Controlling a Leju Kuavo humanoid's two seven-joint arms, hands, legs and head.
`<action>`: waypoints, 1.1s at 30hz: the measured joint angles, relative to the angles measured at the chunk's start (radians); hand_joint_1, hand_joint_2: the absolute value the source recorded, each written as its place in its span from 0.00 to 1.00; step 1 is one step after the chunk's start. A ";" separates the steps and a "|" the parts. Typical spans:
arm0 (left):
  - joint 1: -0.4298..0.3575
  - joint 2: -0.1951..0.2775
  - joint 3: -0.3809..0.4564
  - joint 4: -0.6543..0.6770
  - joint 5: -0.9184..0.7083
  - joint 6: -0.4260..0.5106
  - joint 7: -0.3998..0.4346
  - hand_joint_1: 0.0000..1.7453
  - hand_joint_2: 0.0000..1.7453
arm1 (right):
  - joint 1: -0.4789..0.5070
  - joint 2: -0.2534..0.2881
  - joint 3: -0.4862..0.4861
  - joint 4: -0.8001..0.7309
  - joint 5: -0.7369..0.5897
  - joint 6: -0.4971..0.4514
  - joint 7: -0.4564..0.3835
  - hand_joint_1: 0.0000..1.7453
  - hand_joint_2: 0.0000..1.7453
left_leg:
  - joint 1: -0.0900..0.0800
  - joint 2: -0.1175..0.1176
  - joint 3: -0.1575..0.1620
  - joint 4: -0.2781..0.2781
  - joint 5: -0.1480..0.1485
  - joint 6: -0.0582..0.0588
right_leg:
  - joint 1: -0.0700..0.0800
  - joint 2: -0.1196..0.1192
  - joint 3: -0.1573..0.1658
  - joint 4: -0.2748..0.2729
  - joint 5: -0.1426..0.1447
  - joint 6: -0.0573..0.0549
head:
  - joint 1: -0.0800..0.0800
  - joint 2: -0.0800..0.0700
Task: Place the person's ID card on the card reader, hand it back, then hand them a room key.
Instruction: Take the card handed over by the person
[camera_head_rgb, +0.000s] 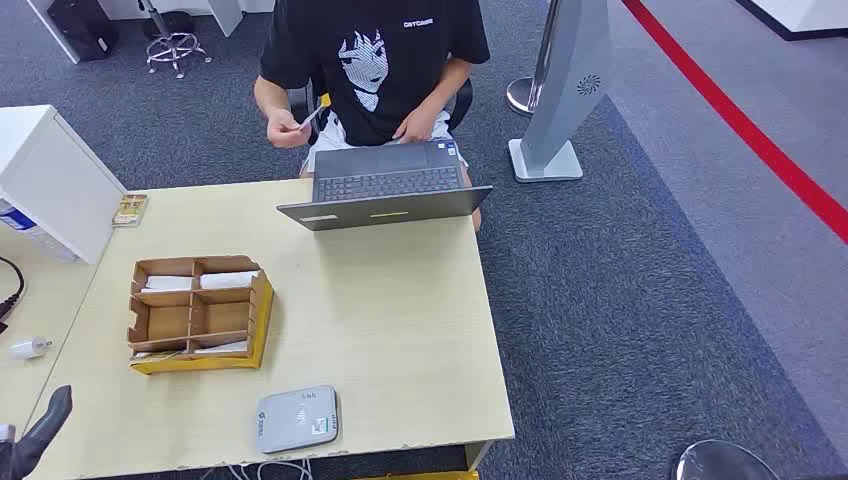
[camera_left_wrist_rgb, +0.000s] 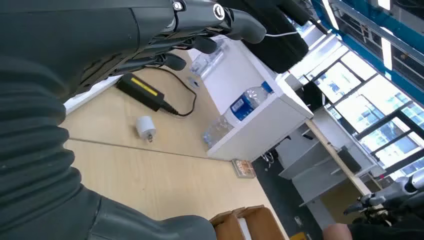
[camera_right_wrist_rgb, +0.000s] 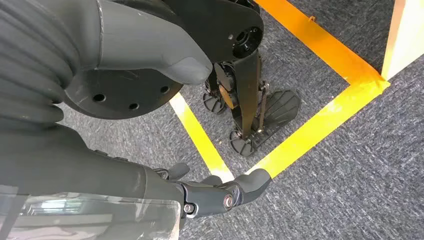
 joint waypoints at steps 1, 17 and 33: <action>-0.009 0.007 -0.006 0.003 -0.012 0.002 0.004 0.00 1.00 | 0.000 0.000 0.000 0.000 0.002 0.000 0.001 0.00 1.00 | 0.000 0.000 0.000 0.000 0.000 0.000 | 0.000 0.000 0.000 0.000 0.000 0.000 | 0.000 0.000; -0.277 0.217 -0.197 0.142 -0.403 0.056 0.122 0.00 1.00 | -0.005 0.000 0.017 0.002 0.075 0.003 0.029 0.00 1.00 | 0.000 0.001 0.000 0.000 0.001 -0.001 | 0.000 0.002 0.000 0.000 0.000 0.000 | 0.000 0.000; -0.510 0.454 -0.417 0.271 -0.815 0.193 0.243 1.00 1.00 | -0.007 -0.004 0.031 0.003 0.163 0.006 0.060 0.00 1.00 | 0.000 0.001 0.000 0.000 0.002 -0.003 | 0.000 0.002 -0.001 0.001 0.001 -0.001 | 0.000 0.000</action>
